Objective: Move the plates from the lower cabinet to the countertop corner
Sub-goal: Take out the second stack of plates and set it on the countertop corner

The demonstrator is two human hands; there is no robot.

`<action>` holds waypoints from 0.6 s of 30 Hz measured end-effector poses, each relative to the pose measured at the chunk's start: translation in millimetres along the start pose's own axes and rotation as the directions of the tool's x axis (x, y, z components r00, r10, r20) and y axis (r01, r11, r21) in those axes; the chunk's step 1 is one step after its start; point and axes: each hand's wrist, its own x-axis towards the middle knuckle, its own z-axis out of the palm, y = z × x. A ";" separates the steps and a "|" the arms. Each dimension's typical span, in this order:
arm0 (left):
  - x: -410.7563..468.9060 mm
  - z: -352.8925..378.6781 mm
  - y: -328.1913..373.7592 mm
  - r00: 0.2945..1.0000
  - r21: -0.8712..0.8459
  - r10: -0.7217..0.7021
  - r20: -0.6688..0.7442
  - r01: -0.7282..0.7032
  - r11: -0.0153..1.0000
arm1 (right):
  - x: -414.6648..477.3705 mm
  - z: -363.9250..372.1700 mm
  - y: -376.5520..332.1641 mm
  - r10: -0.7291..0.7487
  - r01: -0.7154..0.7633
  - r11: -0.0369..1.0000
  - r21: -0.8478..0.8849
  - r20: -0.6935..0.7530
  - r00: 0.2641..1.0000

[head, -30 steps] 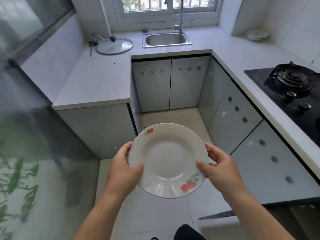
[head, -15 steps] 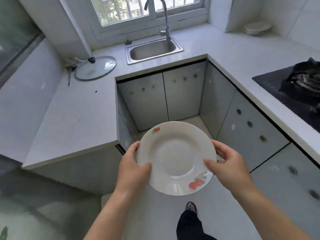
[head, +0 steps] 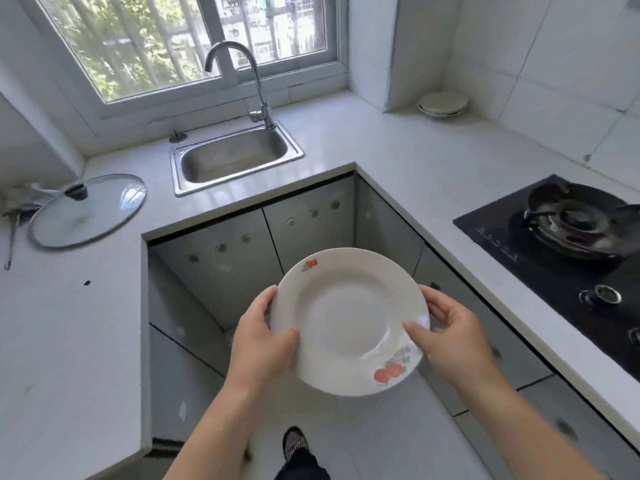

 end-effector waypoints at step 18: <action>324.9 27.1 77.3 0.961 -0.002 0.098 0.260 -0.101 0.995 | 255.5 81.6 -67.7 0.020 -0.024 1.000 -0.011 -0.287 0.958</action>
